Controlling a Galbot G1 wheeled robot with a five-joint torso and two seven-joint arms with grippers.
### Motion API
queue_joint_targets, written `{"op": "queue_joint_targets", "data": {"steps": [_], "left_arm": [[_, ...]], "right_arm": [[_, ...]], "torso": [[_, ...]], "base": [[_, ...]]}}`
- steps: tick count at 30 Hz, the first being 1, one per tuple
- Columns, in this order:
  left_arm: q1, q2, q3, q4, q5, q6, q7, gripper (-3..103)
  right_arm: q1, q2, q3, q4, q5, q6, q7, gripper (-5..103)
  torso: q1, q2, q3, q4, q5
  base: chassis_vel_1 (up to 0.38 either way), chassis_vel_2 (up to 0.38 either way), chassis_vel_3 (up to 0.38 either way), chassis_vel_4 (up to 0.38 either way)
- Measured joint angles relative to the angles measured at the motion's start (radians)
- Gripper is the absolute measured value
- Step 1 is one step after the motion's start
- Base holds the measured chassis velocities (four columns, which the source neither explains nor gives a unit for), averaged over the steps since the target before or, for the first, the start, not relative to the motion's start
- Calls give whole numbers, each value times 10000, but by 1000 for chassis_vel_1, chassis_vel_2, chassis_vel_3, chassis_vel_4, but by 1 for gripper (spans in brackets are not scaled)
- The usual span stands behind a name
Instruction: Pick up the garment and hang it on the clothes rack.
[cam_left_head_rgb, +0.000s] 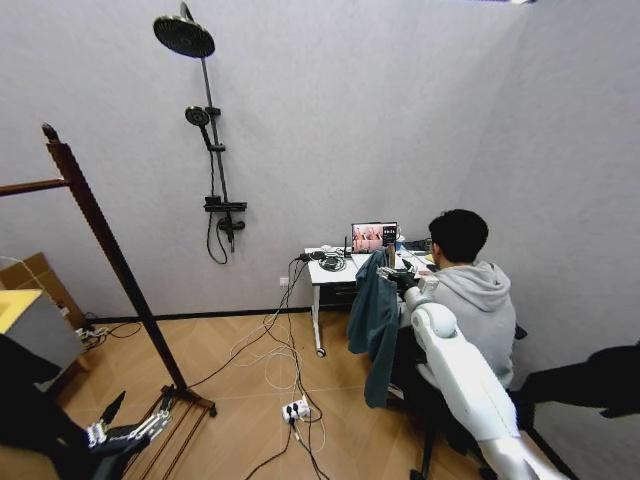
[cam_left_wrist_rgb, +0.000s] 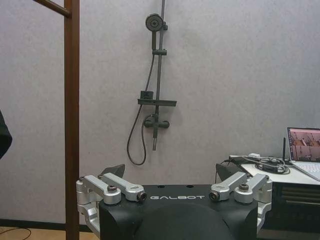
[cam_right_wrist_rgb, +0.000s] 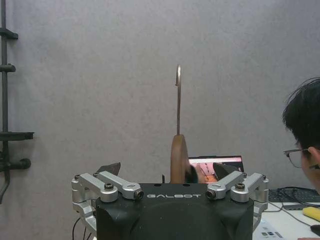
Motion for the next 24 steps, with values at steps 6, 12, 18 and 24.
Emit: {"op": "queue_joint_targets", "data": {"steps": [6, 12, 18, 24], "left_arm": [[0, 0, 0, 0, 0, 0, 0, 100], [0, 0, 0, 0, 0, 0, 0, 100], [0, 0, 0, 0, 0, 0, 0, 100], [0, 0, 0, 0, 0, 0, 0, 100]], "right_arm": [[901, -354, -232, -1004, 137, -46, -194, 100], [1510, -401, -420, -1826, 219, 369, -758, 82], [1330, -436, -372, -1663, 296, 258, -797, 65], [1124, -547, -311, -1523, 384, 186, -917, 44]], "torso": [[0, 0, 0, -4, 1], [0, 0, 0, 0, 2], [-1, 1, 0, 0, 1], [-2, 2, -1, -2, 2]], "base": [[0, 0, 0, 0], [0, 0, 0, 0], [0, 0, 0, 0], [0, 0, 0, 0]]}}
